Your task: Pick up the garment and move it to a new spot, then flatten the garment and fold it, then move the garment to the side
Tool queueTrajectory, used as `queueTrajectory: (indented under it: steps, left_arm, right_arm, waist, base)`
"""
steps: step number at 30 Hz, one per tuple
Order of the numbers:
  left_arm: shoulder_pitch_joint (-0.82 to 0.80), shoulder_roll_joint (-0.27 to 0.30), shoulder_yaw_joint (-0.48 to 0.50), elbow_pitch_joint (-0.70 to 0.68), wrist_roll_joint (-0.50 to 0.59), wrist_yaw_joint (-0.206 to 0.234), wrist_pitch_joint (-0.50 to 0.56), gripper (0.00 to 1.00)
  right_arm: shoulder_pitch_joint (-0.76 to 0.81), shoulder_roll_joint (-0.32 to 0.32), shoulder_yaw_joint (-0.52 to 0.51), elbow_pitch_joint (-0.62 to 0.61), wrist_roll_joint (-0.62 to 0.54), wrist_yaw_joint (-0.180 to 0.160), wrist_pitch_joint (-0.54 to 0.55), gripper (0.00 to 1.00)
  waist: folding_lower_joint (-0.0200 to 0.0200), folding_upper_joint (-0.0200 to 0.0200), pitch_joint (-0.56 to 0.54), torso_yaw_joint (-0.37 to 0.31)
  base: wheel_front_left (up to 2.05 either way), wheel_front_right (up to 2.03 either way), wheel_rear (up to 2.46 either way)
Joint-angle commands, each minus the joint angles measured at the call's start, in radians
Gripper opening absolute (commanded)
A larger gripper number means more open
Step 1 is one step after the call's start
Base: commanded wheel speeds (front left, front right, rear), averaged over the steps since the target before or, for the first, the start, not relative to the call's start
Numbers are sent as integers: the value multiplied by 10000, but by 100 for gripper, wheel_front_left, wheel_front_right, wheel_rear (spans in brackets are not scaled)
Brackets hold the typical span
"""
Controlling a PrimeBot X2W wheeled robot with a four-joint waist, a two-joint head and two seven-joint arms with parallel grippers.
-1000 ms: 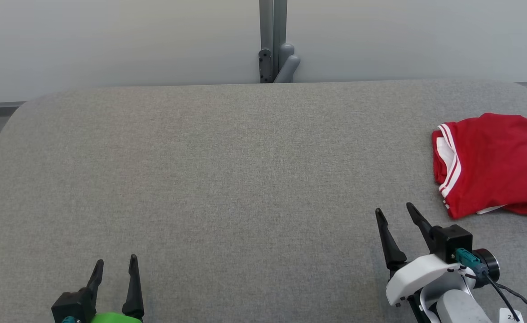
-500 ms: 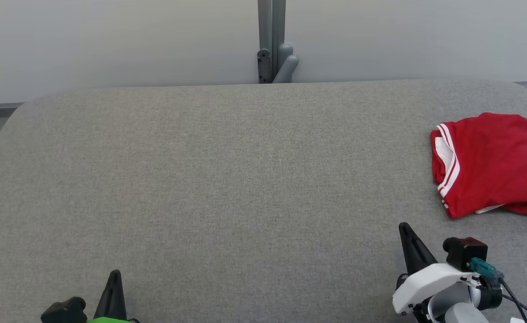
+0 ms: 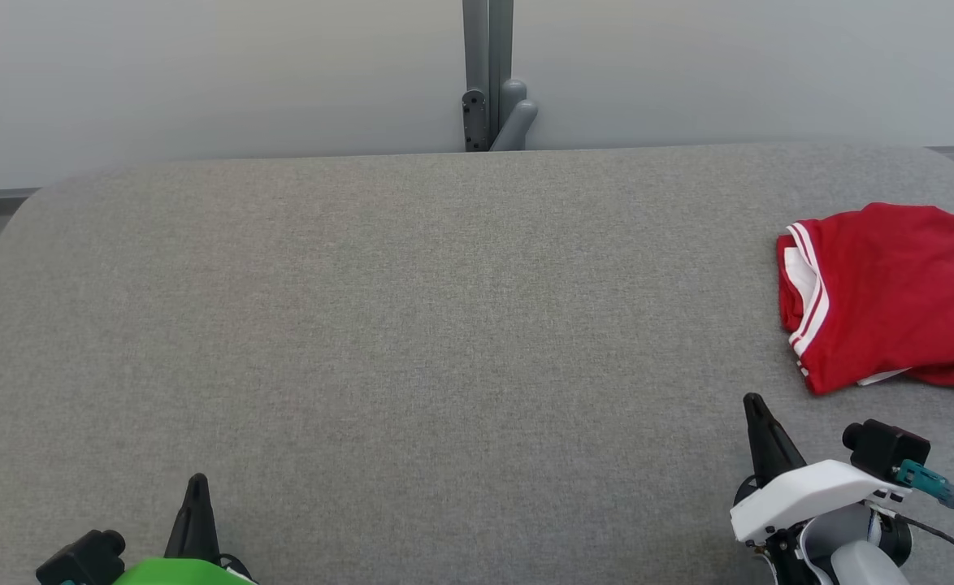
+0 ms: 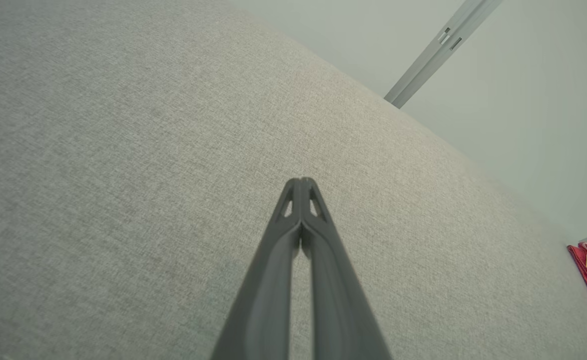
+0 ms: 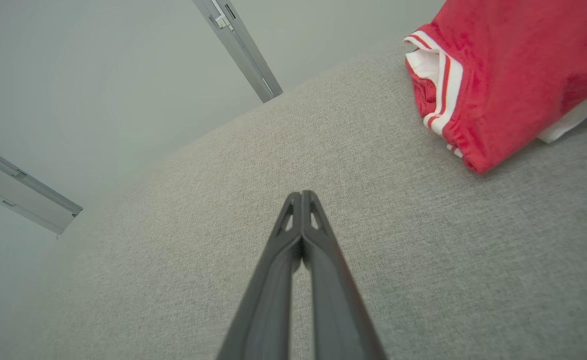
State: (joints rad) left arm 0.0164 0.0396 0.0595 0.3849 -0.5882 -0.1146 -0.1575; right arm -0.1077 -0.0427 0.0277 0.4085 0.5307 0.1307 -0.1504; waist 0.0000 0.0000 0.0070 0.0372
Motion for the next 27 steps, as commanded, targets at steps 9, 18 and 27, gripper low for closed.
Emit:
queueTrajectory:
  steps: [9,18,27]
  left_arm:
    - [-420,63,83,-364,-1522,-65,365,0]
    - [-533,75,133,-530,-2742,-78,684,0]
    - [-643,84,179,-672,-3848,-97,973,0]
  right_arm:
    - [-68,-43,-243,-415,1586,0,369,0]
    - [-36,-51,-423,-616,2873,1,698,0]
    - [-5,-59,-591,-799,4042,1,999,0]
  waist:
    - [0,0,-4,-32]
    - [0,0,-7,-65]
    - [0,0,-10,-98]
  base:
    - [0,0,0]
    - [0,0,0]
    - [0,0,0]
